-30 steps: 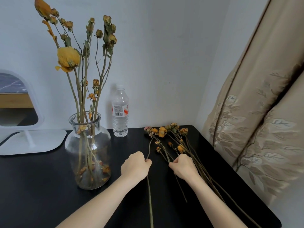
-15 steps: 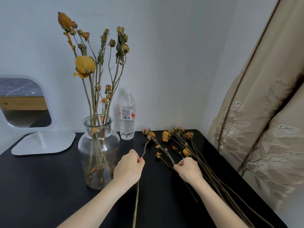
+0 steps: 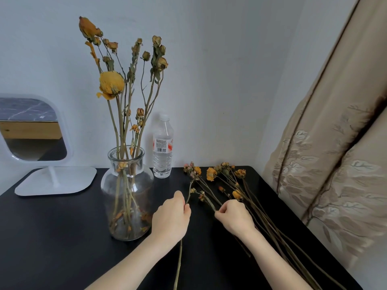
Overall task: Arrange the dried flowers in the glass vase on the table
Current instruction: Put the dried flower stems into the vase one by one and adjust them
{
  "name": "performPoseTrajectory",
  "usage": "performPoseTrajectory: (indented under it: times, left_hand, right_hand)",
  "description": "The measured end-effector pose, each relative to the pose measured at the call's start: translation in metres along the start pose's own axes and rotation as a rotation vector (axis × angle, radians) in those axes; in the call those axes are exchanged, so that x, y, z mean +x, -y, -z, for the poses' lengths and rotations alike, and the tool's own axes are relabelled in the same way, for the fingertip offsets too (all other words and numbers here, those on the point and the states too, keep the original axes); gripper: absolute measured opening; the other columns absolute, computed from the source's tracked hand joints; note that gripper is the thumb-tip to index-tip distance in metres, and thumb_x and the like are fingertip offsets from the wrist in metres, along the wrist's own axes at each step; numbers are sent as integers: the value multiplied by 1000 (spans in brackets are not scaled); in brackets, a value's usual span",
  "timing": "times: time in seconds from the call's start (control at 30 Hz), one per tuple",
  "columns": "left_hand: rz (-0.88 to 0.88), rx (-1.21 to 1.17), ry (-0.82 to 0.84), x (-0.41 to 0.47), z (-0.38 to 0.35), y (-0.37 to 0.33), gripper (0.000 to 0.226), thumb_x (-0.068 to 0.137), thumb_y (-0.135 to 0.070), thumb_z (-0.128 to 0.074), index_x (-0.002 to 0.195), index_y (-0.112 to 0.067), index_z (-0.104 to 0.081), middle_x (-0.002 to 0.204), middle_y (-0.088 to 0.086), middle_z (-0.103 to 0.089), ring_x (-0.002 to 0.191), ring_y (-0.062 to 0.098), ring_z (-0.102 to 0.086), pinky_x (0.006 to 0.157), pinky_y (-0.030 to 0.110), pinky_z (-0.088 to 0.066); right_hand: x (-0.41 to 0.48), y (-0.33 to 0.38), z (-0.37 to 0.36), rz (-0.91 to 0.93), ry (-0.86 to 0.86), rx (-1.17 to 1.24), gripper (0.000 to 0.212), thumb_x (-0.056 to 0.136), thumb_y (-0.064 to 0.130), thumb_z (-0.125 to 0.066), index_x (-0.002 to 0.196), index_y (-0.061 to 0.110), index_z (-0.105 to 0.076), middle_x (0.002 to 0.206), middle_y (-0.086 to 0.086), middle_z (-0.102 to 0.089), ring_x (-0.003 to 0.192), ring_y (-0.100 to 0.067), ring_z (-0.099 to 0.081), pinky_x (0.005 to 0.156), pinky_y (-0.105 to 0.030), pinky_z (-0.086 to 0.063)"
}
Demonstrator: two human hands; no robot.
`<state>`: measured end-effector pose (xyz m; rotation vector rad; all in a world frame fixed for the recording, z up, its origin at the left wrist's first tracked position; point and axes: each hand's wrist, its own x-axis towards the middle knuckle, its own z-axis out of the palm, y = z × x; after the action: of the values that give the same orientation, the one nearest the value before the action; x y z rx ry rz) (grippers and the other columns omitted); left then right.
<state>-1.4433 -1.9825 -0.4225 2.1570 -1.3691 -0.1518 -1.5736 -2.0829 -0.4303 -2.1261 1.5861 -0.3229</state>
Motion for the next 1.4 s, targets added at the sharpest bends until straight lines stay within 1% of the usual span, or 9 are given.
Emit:
performPoseTrajectory:
  times: [0.13,0.23,0.43,0.53,0.7,0.83,0.97,1.2,1.4]
  left_hand:
    - [-63,99,-14,-2,3,-1,14,97,-27,-39,87,-20,-33,73,-5,-50,62,15,-50,56,25,-39]
    - [-97,124,-14,-3,4,0,11,97,-27,-38,91,-20,-33,75,-5,-51,64,15,-52,58,25,-43]
    - [-126,163,16,-5,5,3,13,97,-26,-37,88,-18,-32,72,-4,-49,73,23,-62,59,29,-44]
    - [-128,153,2,-5,6,6,13,97,-27,-37,89,-18,-33,72,-4,-49,68,20,-59,60,30,-46]
    - [-116,96,-55,-7,8,12,17,98,-29,-36,84,-20,-32,62,-7,-42,53,10,-42,49,23,-33]
    - [-93,-24,-50,-5,10,14,17,97,-30,-39,83,-20,-38,62,-7,-46,55,11,-47,51,24,-37]
    - [-68,-193,-31,0,11,12,25,97,-26,-41,73,-21,-36,57,-5,-43,51,10,-40,55,29,-40]
    - [-116,-161,-77,-7,8,9,20,97,-26,-40,79,-18,-37,57,-7,-41,50,10,-40,55,29,-44]
    - [-142,-189,-86,-8,7,11,19,97,-25,-42,80,-17,-39,53,-8,-38,46,8,-37,58,31,-49]
  right_hand:
    - [3,-1,2,-30,-53,-2,23,90,26,-56,83,10,-71,84,-7,-72,72,-19,-68,65,-31,-55]
    - [4,-4,2,-39,-103,-11,26,90,25,-55,72,11,-69,68,-2,-66,63,-16,-64,56,-27,-48]
    - [8,-10,-1,-86,-142,-10,39,89,22,-52,52,16,-43,52,3,-47,45,-14,-46,42,-23,-34]
    - [9,-12,-2,-98,-135,0,37,89,22,-52,53,15,-46,53,2,-48,45,-14,-47,43,-23,-35]
    - [10,-12,-3,-104,-112,5,29,89,24,-54,63,12,-60,57,2,-54,51,-15,-55,45,-23,-40]
    - [9,-9,-4,-100,-100,7,27,89,26,-56,67,13,-63,59,2,-57,54,-14,-58,47,-24,-43]
    - [7,-5,-5,-104,-83,-15,24,89,27,-56,75,12,-68,67,1,-63,62,-15,-63,54,-26,-48]
    - [4,-5,-7,-80,-90,-68,31,89,27,-56,60,16,-57,55,4,-52,48,-12,-51,44,-22,-36]
    - [4,-3,-5,-64,-48,-85,25,87,24,-58,64,15,-58,56,4,-52,50,-12,-52,47,-23,-39]
